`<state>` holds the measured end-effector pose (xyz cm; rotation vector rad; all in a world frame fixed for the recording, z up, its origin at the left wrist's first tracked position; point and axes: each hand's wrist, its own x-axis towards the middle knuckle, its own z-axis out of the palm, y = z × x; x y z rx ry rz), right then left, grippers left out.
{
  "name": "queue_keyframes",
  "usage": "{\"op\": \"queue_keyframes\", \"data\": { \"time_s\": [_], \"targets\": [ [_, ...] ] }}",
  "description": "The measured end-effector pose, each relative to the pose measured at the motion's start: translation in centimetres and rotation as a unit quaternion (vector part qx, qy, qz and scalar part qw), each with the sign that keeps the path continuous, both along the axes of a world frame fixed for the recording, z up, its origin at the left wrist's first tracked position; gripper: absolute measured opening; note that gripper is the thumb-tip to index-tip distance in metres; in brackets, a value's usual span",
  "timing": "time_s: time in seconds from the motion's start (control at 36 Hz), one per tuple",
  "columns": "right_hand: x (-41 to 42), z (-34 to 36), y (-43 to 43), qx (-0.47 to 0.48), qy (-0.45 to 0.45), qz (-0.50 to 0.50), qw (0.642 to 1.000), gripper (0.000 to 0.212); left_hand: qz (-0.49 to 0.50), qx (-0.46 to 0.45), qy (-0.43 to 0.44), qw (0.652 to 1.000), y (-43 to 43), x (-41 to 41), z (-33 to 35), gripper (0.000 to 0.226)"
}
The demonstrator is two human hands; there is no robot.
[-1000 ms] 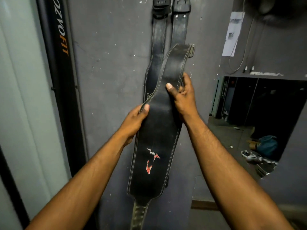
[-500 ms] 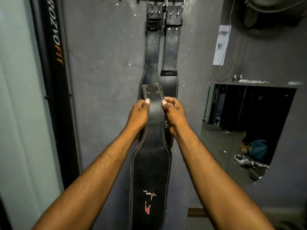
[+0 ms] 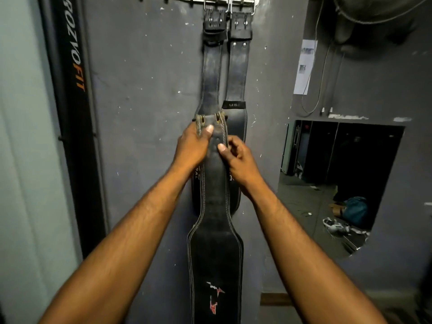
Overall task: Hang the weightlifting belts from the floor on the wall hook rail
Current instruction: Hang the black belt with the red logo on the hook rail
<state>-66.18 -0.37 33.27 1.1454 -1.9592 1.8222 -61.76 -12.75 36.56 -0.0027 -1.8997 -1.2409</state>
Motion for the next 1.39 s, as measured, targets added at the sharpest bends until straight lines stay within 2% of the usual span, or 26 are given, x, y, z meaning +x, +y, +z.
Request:
{"op": "queue_keyframes", "data": {
  "time_s": [0.08,0.17,0.25,0.33,0.47,0.58,0.69,0.78,0.83,0.94,1.03,1.25,1.39],
  "targets": [
    [-0.5,0.5,0.6,0.028,-0.023,0.019,0.999,0.023,0.017,-0.026,0.002,1.000,-0.2,0.3,-0.9,0.027],
    [-0.4,2.3,1.1,-0.006,-0.051,0.029,0.998,0.026,0.003,-0.042,-0.025,0.999,-0.1,0.0,-2.2,0.029],
    [-0.7,3.1,1.0,-0.020,-0.038,-0.015,0.999,0.028,0.031,-0.083,-0.032,0.996,0.2,0.3,-3.0,0.027],
    [-0.9,2.1,0.7,-0.040,-0.027,-0.018,0.999,0.023,0.058,-0.108,-0.034,0.992,0.1,0.8,-2.8,0.024],
    [-0.9,1.8,-0.5,-0.054,0.004,-0.015,0.998,0.015,0.070,-0.043,0.006,0.997,-0.1,1.3,-2.7,0.018],
    [-1.1,1.6,-1.6,-0.061,0.045,-0.035,0.997,0.018,0.061,0.041,0.073,0.995,-0.1,1.7,-2.9,0.049],
    [-1.0,1.4,-3.4,-0.086,0.088,-0.094,0.988,0.020,0.069,0.032,0.118,0.990,-0.8,1.4,-2.9,0.063],
    [-0.6,1.7,-5.2,-0.107,0.076,-0.138,0.982,0.041,0.066,0.017,0.134,0.989,-1.9,1.1,-2.4,0.066],
    [-0.4,2.3,-6.5,-0.133,0.070,-0.161,0.975,0.048,0.075,0.003,0.144,0.987,-2.8,1.1,-1.6,0.064],
    [-0.7,4.2,-8.3,-0.175,0.075,-0.190,0.963,0.029,0.066,0.020,0.172,0.983,-4.8,-0.1,0.2,0.063],
    [-1.7,5.9,-9.5,-0.188,0.095,-0.195,0.958,0.023,0.056,0.022,0.180,0.982,-6.3,-1.8,1.8,0.063],
    [-6.9,12.4,-11.8,-0.145,0.175,-0.236,0.945,0.017,0.074,-0.028,0.186,0.979,-9.4,-7.2,8.8,0.068],
    [-11.8,18.1,-13.4,-0.123,0.227,-0.253,0.933,0.013,0.098,-0.087,0.221,0.966,-11.8,-11.2,14.0,0.051]
  ]
}}
